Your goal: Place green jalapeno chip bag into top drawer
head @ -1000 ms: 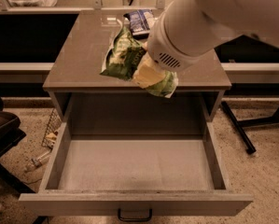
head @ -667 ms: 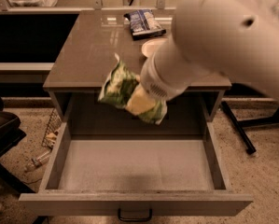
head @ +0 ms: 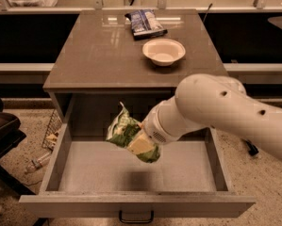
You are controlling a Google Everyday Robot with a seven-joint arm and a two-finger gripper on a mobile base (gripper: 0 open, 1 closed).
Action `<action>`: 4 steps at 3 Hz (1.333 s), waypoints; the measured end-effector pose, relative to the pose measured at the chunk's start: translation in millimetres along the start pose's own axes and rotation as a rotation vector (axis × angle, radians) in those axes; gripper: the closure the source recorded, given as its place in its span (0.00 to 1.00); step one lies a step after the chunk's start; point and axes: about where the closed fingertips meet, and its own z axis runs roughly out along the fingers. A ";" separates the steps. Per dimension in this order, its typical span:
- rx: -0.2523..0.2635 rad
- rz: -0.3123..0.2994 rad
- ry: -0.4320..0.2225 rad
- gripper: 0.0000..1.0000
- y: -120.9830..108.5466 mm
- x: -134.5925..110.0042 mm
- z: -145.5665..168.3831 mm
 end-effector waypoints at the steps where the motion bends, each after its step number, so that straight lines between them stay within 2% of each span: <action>1: -0.099 0.055 -0.047 1.00 7.5 21.4 56.1; 2: -0.150 0.082 -0.063 1.00 10.1 26.8 87.1; 4: -0.156 0.080 -0.061 0.52 12.2 26.9 89.4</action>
Offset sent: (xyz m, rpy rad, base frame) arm 0.0144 0.0407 -0.1219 0.1746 0.1863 0.0276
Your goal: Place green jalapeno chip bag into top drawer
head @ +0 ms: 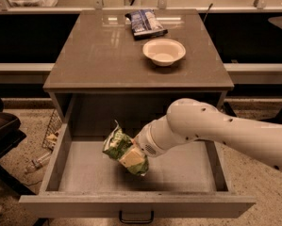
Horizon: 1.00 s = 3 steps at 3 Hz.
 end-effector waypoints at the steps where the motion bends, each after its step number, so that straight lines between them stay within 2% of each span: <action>1: -0.001 -0.002 0.001 0.28 0.9 -0.3 0.4; 2: -0.002 -0.004 0.002 0.05 1.7 -0.7 0.8; 3: -0.003 -0.005 0.002 0.00 2.3 -0.9 1.1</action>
Offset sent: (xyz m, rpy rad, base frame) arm -0.0006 0.0007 0.0000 -0.0006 0.0000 0.0020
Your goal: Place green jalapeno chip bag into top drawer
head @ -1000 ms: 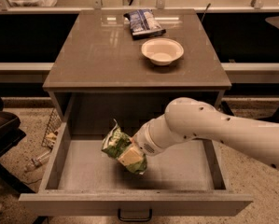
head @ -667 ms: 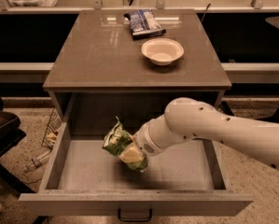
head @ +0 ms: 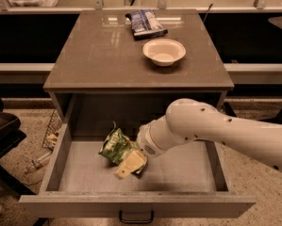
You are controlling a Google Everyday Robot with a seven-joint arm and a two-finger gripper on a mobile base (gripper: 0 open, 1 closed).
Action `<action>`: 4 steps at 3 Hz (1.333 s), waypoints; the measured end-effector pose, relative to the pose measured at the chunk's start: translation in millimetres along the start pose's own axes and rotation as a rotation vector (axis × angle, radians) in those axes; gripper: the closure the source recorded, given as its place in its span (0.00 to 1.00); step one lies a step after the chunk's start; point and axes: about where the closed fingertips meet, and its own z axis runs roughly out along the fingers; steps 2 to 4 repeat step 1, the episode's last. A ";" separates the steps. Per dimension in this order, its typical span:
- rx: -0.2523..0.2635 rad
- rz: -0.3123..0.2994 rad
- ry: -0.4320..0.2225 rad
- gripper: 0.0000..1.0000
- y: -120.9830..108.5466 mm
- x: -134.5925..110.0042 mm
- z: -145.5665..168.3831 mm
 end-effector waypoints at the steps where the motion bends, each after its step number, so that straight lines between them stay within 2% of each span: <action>1: 0.000 0.000 0.000 0.00 0.0 0.0 0.0; 4: 0.000 0.000 0.000 0.00 0.0 0.0 0.0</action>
Offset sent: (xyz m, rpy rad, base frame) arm 0.0000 0.0000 0.0000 0.0000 0.0000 0.0000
